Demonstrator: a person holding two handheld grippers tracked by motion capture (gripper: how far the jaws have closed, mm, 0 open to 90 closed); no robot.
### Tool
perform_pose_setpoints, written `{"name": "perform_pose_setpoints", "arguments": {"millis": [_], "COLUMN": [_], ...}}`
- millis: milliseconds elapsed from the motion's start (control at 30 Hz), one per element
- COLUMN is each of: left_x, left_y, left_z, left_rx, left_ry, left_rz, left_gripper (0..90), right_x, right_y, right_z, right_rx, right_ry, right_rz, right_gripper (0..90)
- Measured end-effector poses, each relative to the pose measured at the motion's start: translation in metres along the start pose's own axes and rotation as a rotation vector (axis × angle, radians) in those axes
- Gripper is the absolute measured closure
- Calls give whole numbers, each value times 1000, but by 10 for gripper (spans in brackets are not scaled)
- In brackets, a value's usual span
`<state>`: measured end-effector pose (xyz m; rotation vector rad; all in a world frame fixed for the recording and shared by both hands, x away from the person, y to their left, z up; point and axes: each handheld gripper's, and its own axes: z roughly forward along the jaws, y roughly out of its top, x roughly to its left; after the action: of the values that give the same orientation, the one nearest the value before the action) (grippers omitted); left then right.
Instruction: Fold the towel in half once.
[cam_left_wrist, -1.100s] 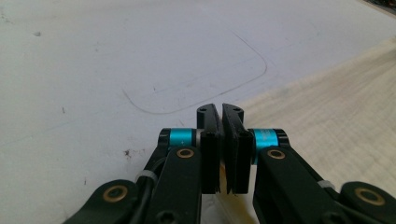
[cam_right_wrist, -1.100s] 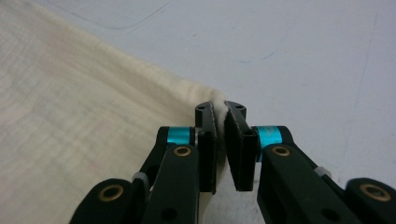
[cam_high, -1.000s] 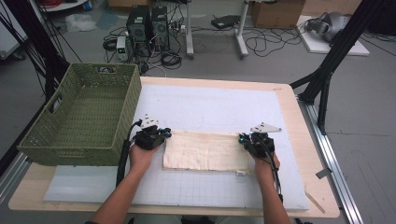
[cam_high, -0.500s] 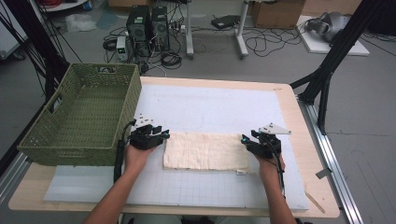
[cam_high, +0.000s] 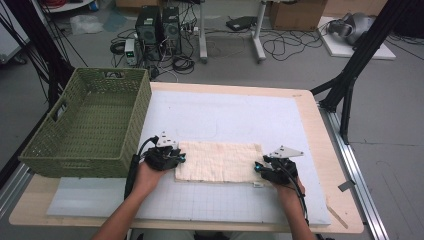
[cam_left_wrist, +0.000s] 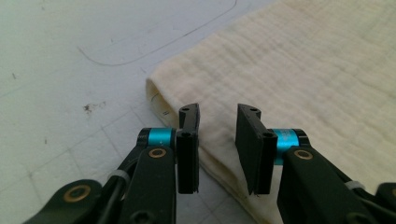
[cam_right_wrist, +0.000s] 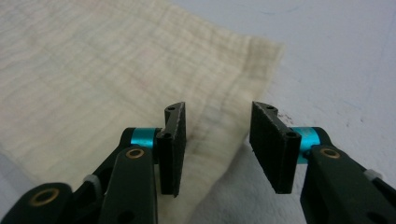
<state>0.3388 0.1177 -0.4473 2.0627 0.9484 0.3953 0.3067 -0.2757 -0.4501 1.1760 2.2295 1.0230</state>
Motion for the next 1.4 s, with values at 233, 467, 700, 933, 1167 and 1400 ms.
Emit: {"name": "perform_pose_setpoints", "arguments": {"millis": [233, 467, 700, 933, 1167, 1400], "left_x": [5, 9, 6, 3, 0, 5], "left_y": [-6, 0, 2, 2, 2, 0], "left_z": [-9, -30, -38, -46, -47, -49], "left_rx": [-87, -279, -361, -400, -384, -391], "left_ry": [-11, -85, -126, -147, -144, -128], "left_rz": [-70, -128, -137, -116, -115, -121], "left_gripper": [659, 377, 174, 186, 181, 190], "right_x": [-2, -8, -9, -11, -10, -11], "right_y": [-5, -7, -9, -12, -11, -10], "right_z": [-23, -51, -59, -66, -67, -67], "right_rx": [-41, -117, -151, -170, -177, -179], "right_ry": [-36, -23, 7, 3, 11, -10], "right_rz": [4, 32, 9, 6, 0, 20], "right_gripper": [469, 271, 123, 111, 111, 111]}}
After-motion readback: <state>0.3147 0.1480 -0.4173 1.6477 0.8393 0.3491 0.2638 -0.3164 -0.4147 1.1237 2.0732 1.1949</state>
